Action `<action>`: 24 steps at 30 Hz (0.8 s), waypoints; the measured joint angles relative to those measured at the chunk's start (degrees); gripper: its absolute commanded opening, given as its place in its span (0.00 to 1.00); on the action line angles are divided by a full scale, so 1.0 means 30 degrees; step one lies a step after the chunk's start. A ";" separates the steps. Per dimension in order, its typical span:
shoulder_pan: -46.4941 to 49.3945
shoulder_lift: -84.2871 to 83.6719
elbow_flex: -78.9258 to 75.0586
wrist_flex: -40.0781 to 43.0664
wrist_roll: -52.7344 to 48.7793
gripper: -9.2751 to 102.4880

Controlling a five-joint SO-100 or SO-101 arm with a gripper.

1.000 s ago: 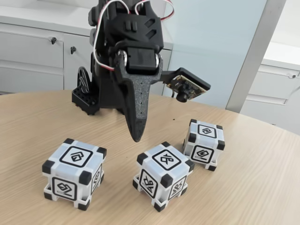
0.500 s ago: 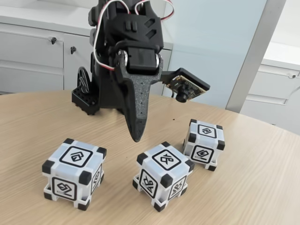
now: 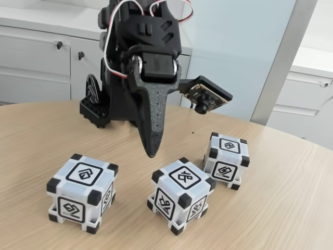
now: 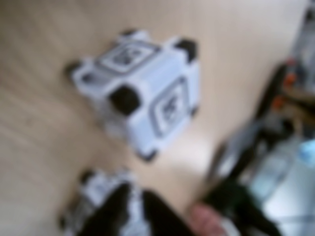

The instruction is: Stack cubes from left to right.

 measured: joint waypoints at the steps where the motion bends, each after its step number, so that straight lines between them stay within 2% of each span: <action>1: 0.0000 0.0000 0.0000 0.0000 -0.0117 0.08; 8: 0.0000 -0.0117 0.0000 0.0000 -0.0146 0.08; 13: -0.0059 -0.1113 -0.1670 0.0000 0.0586 0.14; 24: -0.0205 -1.2598 -1.2393 0.0000 0.1904 0.30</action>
